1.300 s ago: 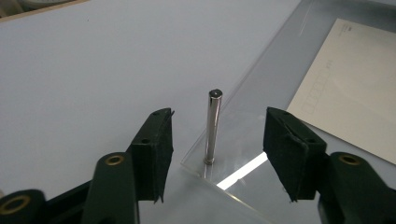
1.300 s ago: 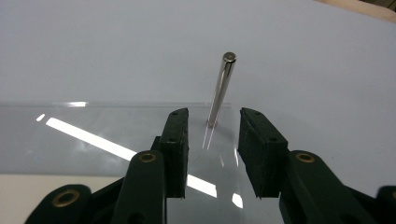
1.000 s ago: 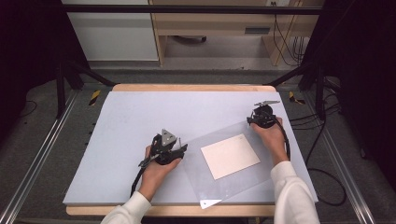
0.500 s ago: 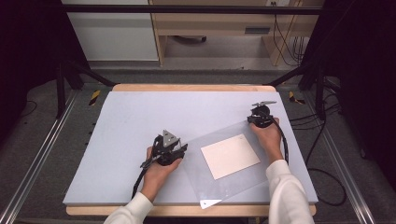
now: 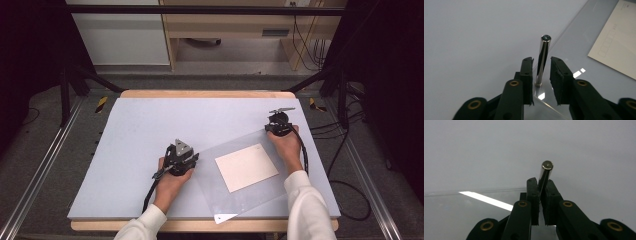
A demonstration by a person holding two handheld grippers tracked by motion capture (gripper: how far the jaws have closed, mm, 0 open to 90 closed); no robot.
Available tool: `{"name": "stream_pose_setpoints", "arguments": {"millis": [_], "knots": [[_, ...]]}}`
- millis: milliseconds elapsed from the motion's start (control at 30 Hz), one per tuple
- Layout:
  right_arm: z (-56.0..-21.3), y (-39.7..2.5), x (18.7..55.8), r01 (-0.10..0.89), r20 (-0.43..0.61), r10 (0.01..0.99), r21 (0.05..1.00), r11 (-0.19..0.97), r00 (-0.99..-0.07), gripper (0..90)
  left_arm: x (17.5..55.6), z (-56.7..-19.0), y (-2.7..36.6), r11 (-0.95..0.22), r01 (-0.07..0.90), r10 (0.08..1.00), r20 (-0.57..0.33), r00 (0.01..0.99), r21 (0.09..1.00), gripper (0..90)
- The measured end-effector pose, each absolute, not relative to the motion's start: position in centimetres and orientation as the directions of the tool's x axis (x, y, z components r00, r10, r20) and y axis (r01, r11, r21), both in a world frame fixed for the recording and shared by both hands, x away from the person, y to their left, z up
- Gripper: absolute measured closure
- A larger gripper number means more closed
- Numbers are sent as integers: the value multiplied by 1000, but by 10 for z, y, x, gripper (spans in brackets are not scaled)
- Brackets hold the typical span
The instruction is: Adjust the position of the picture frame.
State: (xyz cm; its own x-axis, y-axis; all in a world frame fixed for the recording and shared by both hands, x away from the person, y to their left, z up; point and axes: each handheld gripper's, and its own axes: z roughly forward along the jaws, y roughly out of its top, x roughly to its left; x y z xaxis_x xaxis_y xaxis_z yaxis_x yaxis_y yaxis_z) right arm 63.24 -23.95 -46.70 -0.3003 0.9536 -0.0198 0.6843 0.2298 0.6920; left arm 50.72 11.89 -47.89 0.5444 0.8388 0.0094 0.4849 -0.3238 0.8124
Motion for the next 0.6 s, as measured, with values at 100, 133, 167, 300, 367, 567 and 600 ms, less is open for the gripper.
{"name": "stream_pose_setpoints", "arguments": {"millis": [100,133,167,300,367,567,600], "knots": [[-467,-240,632,684,-18,954,693,228,-300,854,510,-481,120,-327,483,836,11,549,812,782],[-467,-240,632,685,-15,954,693,226,-299,854,510,-481,120,-328,484,835,9,550,811,839],[-467,-240,632,685,-15,954,693,226,-299,854,511,-481,120,-327,484,834,7,552,812,839],[-467,-240,633,686,-9,954,693,222,-299,853,511,-481,121,-334,481,831,12,557,811,844],[-467,-240,633,686,-9,954,693,222,-299,852,511,-481,121,-330,483,830,6,558,811,844],[-467,-241,633,683,-9,954,697,221,-300,848,512,-480,122,-328,490,830,-2,558,807,844],[-467,-241,633,682,-9,954,697,221,-300,847,512,-480,121,-329,492,830,-1,558,806,844]]}}
